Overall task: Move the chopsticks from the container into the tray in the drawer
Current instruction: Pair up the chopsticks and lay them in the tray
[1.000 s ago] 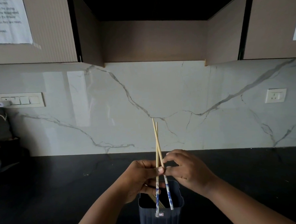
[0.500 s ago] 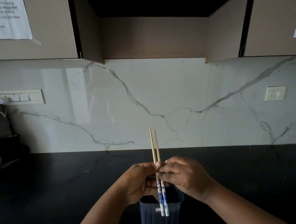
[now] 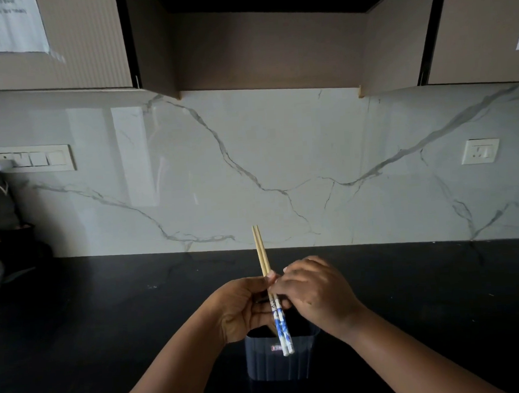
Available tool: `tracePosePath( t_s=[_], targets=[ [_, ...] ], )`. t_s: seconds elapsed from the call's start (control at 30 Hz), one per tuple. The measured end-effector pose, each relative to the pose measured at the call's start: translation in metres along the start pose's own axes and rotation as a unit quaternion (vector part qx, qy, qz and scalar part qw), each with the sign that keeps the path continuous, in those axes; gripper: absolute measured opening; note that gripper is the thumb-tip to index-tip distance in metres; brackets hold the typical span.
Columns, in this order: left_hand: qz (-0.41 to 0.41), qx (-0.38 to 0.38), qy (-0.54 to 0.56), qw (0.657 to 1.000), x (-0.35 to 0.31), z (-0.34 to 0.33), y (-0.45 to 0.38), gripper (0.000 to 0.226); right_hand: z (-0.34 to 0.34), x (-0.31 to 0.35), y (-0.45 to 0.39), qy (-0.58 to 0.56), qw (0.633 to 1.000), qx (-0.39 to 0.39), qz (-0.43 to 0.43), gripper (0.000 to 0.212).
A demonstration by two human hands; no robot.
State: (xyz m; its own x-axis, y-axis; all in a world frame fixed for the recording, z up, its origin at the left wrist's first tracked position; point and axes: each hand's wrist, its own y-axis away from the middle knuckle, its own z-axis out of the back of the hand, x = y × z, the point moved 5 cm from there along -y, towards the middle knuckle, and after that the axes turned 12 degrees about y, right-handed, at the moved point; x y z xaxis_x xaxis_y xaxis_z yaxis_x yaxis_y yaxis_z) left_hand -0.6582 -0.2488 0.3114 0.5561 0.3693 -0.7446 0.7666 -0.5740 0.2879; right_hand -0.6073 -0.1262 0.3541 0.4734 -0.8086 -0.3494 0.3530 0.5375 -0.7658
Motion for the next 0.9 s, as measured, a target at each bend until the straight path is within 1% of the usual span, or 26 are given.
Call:
tracePosePath(
  t_s=[0.03, 0.07, 0.1, 0.13, 0.17, 0.2, 0.23, 0.27, 0.3, 0.33, 0.37, 0.43, 0.47, 0.53, 0.57, 0.63, 0.67, 0.73, 0.8, 0.83, 0.9],
  targets=[
    [-0.014, -0.018, -0.003, 1.000, 0.000, 0.003, -0.001, 0.024, -0.005, -0.003, -0.001, -0.052, 0.996, 0.031, -0.068, 0.019],
    [-0.029, -0.035, -0.011, 0.999, -0.001, 0.006, -0.003, 0.022, -0.011, -0.007, 0.000, -0.117, 0.978, 0.070, -0.160, 0.026],
    [-0.044, -0.048, -0.020, 0.998, -0.001, 0.009, -0.004, 0.022, -0.017, -0.012, 0.004, -0.181, 0.944, 0.101, -0.256, 0.031],
    [-0.057, -0.058, -0.026, 0.996, -0.002, 0.011, -0.004, 0.023, -0.023, -0.016, 0.009, -0.240, 0.896, 0.123, -0.352, 0.031],
    [-0.070, -0.065, -0.029, 0.995, -0.002, 0.013, -0.005, 0.024, -0.029, -0.019, 0.015, -0.302, 0.832, 0.143, -0.444, 0.026],
    [-0.083, -0.069, -0.029, 0.994, -0.002, 0.014, -0.005, 0.023, -0.035, -0.018, 0.023, -0.379, 0.748, 0.169, -0.519, 0.019],
    [-0.097, -0.072, -0.028, 0.992, -0.002, 0.015, -0.005, 0.021, -0.041, -0.012, 0.029, -0.450, 0.659, 0.208, -0.566, 0.017],
    [-0.111, -0.078, -0.025, 0.990, -0.001, 0.017, -0.006, 0.020, -0.045, -0.004, 0.035, -0.498, 0.591, 0.254, -0.582, 0.019],
    [-0.123, -0.089, -0.021, 0.988, 0.000, 0.018, -0.008, 0.018, -0.046, 0.004, 0.039, -0.524, 0.552, 0.292, -0.578, 0.021],
    [-0.131, -0.098, -0.016, 0.986, 0.002, 0.018, -0.008, 0.016, -0.047, 0.012, 0.043, -0.539, 0.538, 0.313, -0.568, 0.019],
    [-0.138, -0.107, -0.011, 0.985, 0.005, 0.020, -0.010, 0.015, -0.048, 0.016, 0.046, -0.542, 0.538, 0.317, -0.562, 0.015],
    [-0.145, -0.121, -0.008, 0.982, 0.014, 0.026, -0.013, 0.014, -0.052, 0.020, 0.053, -0.531, 0.559, 0.303, -0.560, 0.008],
    [-0.148, -0.127, -0.021, 0.981, 0.020, 0.032, -0.015, 0.015, -0.054, 0.021, 0.057, -0.526, 0.569, 0.300, -0.557, 0.008],
    [-0.164, -0.148, -0.087, 0.971, 0.031, 0.047, -0.020, 0.024, -0.057, 0.023, 0.070, -0.518, 0.582, 0.309, -0.545, 0.008],
    [-0.180, -0.169, -0.149, 0.957, 0.034, 0.056, -0.021, 0.030, -0.059, 0.025, 0.079, -0.512, 0.586, 0.323, -0.538, 0.007],
    [-0.222, -0.230, -0.267, 0.909, 0.036, 0.078, -0.021, 0.046, -0.064, 0.033, 0.106, -0.488, 0.594, 0.380, -0.515, 0.006],
    [-0.238, -0.260, -0.290, 0.890, 0.036, 0.091, -0.018, 0.053, -0.067, 0.038, 0.123, -0.472, 0.594, 0.418, -0.500, 0.006],
    [-0.275, -0.312, -0.298, 0.859, 0.036, 0.117, -0.010, 0.062, -0.072, 0.046, 0.158, -0.430, 0.592, 0.498, -0.466, 0.005],
    [-0.319, -0.357, -0.352, 0.804, 0.038, 0.137, -0.001, 0.068, -0.075, 0.052, 0.191, -0.376, 0.599, 0.573, -0.415, 0.005],
    [-0.340, -0.367, -0.390, 0.773, 0.040, 0.145, 0.003, 0.067, -0.076, 0.055, 0.206, -0.346, 0.601, 0.608, -0.386, 0.005],
    [-0.372, -0.356, -0.458, 0.725, 0.046, 0.154, 0.008, 0.061, -0.079, 0.062, 0.233, -0.302, 0.594, 0.662, -0.343, 0.008]
  ],
)
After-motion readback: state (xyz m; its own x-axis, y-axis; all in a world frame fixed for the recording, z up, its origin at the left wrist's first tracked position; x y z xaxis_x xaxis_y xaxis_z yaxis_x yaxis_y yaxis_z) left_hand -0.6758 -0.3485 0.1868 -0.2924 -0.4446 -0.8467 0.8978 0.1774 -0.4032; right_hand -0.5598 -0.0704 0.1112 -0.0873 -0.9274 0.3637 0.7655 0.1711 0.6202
